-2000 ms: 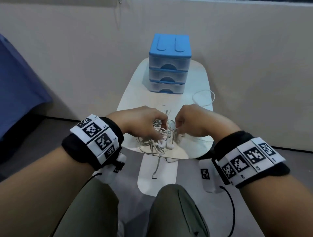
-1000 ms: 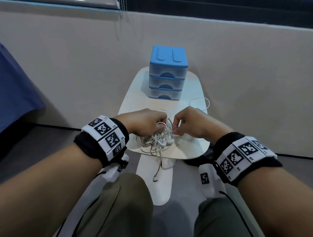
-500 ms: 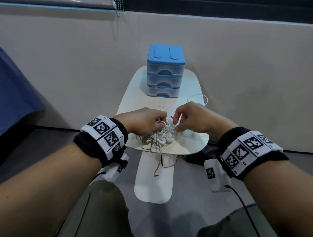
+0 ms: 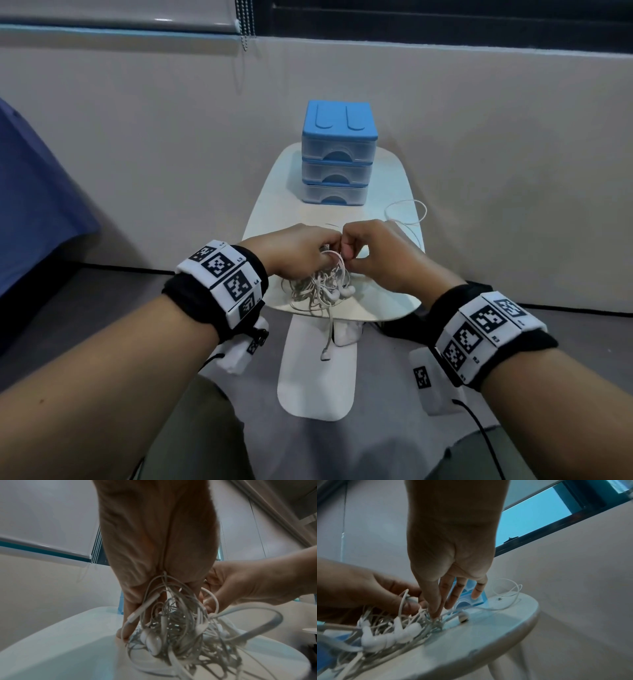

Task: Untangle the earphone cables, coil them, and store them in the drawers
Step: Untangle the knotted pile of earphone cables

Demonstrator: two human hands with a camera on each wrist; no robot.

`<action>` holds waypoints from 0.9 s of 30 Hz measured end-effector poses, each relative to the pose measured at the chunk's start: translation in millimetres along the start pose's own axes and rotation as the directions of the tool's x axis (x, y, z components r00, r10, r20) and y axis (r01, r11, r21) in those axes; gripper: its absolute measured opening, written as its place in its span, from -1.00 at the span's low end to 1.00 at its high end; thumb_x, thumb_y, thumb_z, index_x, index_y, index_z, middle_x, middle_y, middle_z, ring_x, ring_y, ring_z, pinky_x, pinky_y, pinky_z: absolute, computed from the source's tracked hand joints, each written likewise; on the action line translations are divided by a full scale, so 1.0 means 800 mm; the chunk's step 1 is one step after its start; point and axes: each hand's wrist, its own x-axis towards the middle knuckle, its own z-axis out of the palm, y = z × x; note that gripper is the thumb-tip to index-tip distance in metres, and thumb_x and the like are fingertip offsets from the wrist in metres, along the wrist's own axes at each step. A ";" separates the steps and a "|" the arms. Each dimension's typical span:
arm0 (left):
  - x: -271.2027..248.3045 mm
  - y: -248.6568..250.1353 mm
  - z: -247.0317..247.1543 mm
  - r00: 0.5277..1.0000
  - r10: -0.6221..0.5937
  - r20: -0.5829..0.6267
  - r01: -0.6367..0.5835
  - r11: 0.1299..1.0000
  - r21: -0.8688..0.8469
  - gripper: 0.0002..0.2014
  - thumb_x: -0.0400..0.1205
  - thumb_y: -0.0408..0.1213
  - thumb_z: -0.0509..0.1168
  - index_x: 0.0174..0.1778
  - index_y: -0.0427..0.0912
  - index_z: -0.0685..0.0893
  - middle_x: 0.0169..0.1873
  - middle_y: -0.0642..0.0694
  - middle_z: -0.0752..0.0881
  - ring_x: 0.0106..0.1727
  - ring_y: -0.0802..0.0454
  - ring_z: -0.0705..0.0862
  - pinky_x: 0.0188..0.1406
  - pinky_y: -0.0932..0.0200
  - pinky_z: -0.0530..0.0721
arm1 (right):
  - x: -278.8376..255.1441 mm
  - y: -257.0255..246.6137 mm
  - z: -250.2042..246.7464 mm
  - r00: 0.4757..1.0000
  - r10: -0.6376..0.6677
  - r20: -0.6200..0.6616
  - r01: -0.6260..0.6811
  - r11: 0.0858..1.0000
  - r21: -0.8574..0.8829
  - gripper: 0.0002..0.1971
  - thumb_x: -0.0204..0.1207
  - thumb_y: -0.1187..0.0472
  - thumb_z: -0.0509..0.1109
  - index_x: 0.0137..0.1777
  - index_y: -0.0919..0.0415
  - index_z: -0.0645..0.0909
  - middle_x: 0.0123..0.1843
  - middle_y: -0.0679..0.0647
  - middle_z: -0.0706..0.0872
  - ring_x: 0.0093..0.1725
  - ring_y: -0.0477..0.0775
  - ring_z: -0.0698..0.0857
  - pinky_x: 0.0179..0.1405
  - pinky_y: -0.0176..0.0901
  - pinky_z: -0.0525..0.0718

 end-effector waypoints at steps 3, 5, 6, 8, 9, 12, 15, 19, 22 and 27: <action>0.001 -0.001 0.001 1.000 -0.007 -0.017 0.008 1.000 0.012 -0.86 0.78 -0.13 0.26 -0.11 0.03 0.54 -0.19 0.09 0.62 -0.22 0.14 0.54 -0.30 0.19 0.42 | -0.004 0.010 -0.008 0.997 0.051 -0.062 -0.044 0.993 0.106 -0.75 0.37 0.36 0.57 -0.26 -0.02 0.63 -0.23 -0.12 0.80 -0.12 -0.15 0.78 -0.01 -0.12 0.72; 0.002 -0.001 0.002 1.000 -0.009 -0.023 0.009 1.000 0.004 -0.86 0.78 -0.13 0.27 -0.08 -0.03 0.56 -0.20 0.05 0.63 -0.25 0.16 0.52 -0.31 0.18 0.41 | -0.006 0.011 -0.011 0.986 0.087 -0.143 -0.061 0.983 0.173 -0.80 0.39 0.29 0.52 -0.22 -0.05 0.62 -0.20 -0.12 0.79 -0.08 -0.11 0.78 0.05 -0.06 0.74; 0.002 -0.001 0.002 1.000 -0.009 -0.023 0.009 1.000 0.003 -0.87 0.79 -0.13 0.27 -0.06 -0.04 0.56 -0.20 0.05 0.63 -0.25 0.16 0.52 -0.31 0.18 0.42 | -0.009 0.009 -0.010 0.980 0.098 -0.171 -0.063 0.978 0.201 -0.82 0.40 0.28 0.50 -0.21 -0.04 0.62 -0.20 -0.10 0.78 -0.09 -0.08 0.77 0.04 -0.12 0.73; 0.003 -0.002 0.002 1.000 -0.009 -0.023 0.009 1.000 0.005 -0.87 0.79 -0.13 0.27 -0.06 -0.04 0.57 -0.19 0.06 0.62 -0.22 0.11 0.53 -0.28 0.17 0.43 | -0.015 0.003 -0.006 0.975 0.114 -0.193 -0.071 0.974 0.214 -0.84 0.43 0.32 0.48 -0.19 0.02 0.64 -0.22 -0.06 0.77 -0.12 -0.02 0.75 -0.09 -0.35 0.65; 0.003 -0.003 0.002 1.000 -0.010 -0.023 0.010 1.000 0.006 -0.86 0.78 -0.13 0.27 -0.07 -0.03 0.57 -0.19 0.06 0.63 -0.20 0.09 0.54 -0.28 0.17 0.44 | -0.018 0.001 -0.004 0.973 0.125 -0.194 -0.082 0.973 0.215 -0.85 0.45 0.34 0.47 -0.18 0.05 0.64 -0.24 -0.05 0.77 -0.14 0.00 0.74 -0.15 -0.36 0.63; 0.002 -0.004 0.004 1.000 -0.009 -0.027 0.009 1.000 0.004 -0.85 0.78 -0.13 0.28 -0.09 -0.02 0.55 -0.17 0.04 0.63 -0.19 0.08 0.54 -0.27 0.17 0.44 | -0.025 0.001 0.004 0.962 0.174 -0.210 -0.118 0.959 0.256 -0.84 0.45 0.33 0.45 -0.22 0.03 0.63 -0.30 -0.03 0.73 -0.27 -0.01 0.66 -0.20 -0.16 0.66; 0.001 -0.004 0.003 1.000 -0.006 -0.031 0.006 1.000 0.009 -0.84 0.78 -0.14 0.28 -0.12 0.00 0.54 -0.20 0.08 0.59 -0.23 0.16 0.51 -0.30 0.20 0.41 | -0.027 0.004 0.004 0.962 0.200 -0.185 -0.134 0.939 0.317 -0.86 0.41 0.31 0.45 -0.28 0.04 0.67 -0.39 -0.04 0.69 -0.38 -0.11 0.57 -0.29 -0.21 0.60; 0.003 -0.002 0.003 0.999 -0.021 -0.037 0.021 1.000 -0.018 -0.87 0.77 -0.14 0.28 -0.09 -0.01 0.56 -0.21 0.08 0.60 -0.22 0.10 0.53 -0.30 0.16 0.43 | -0.037 -0.005 0.004 0.989 0.146 -0.018 -0.137 0.957 0.257 -0.90 0.43 0.19 0.64 -0.22 0.08 0.76 -0.40 -0.11 0.71 -0.41 -0.22 0.56 -0.31 -0.34 0.54; 0.003 -0.001 0.003 0.999 -0.030 -0.040 0.028 0.998 -0.052 -0.89 0.77 -0.15 0.27 -0.03 -0.07 0.60 -0.19 0.05 0.62 -0.22 0.09 0.54 -0.30 0.15 0.45 | -0.032 -0.008 0.014 0.994 0.108 -0.005 -0.106 0.985 0.139 -0.85 0.48 0.14 0.62 -0.23 0.10 0.71 -0.37 -0.05 0.70 -0.35 -0.11 0.57 -0.21 -0.13 0.60; 0.002 -0.002 0.002 0.998 -0.046 -0.034 0.045 0.999 -0.024 -0.84 0.80 -0.11 0.25 0.01 -0.12 0.59 -0.14 -0.02 0.64 -0.17 0.00 0.55 -0.29 0.13 0.45 | -0.023 -0.008 0.014 0.974 0.221 -0.043 -0.197 0.929 0.312 -0.83 0.61 0.23 0.48 -0.23 0.11 0.67 -0.30 0.05 0.81 -0.24 0.09 0.79 -0.22 -0.04 0.69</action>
